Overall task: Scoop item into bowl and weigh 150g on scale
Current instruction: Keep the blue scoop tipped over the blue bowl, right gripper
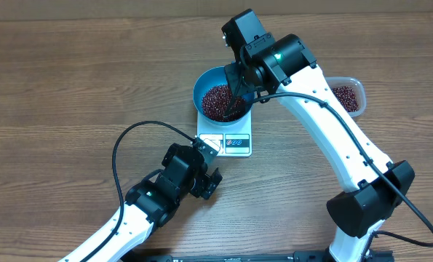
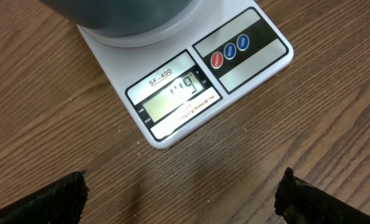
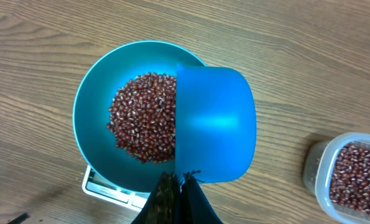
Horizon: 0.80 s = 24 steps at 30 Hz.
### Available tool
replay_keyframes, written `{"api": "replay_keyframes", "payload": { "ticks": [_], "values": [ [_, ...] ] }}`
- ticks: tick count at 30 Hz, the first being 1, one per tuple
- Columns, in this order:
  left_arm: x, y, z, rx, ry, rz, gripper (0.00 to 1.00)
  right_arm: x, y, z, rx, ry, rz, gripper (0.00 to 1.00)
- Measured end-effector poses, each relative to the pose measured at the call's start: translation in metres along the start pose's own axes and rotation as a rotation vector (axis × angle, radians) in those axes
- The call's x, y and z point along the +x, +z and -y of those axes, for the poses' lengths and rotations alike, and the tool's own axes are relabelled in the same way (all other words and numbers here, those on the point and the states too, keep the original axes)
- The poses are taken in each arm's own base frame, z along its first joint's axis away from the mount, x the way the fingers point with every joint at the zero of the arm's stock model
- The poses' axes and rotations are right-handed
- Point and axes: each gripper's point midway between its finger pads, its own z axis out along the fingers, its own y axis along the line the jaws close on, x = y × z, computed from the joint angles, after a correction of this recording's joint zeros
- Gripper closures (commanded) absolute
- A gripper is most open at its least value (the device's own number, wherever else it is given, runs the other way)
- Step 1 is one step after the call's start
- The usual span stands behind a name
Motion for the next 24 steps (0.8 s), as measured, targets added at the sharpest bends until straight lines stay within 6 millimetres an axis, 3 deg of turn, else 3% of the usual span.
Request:
{"api": "replay_keyframes", "payload": {
  "ticks": [24],
  "values": [
    [0.0000, 0.0000, 0.0000, 0.000, 0.000, 0.000, 0.00, -0.0001, 0.0000, -0.0001, -0.001, 0.003, 0.000, 0.96]
  ]
}}
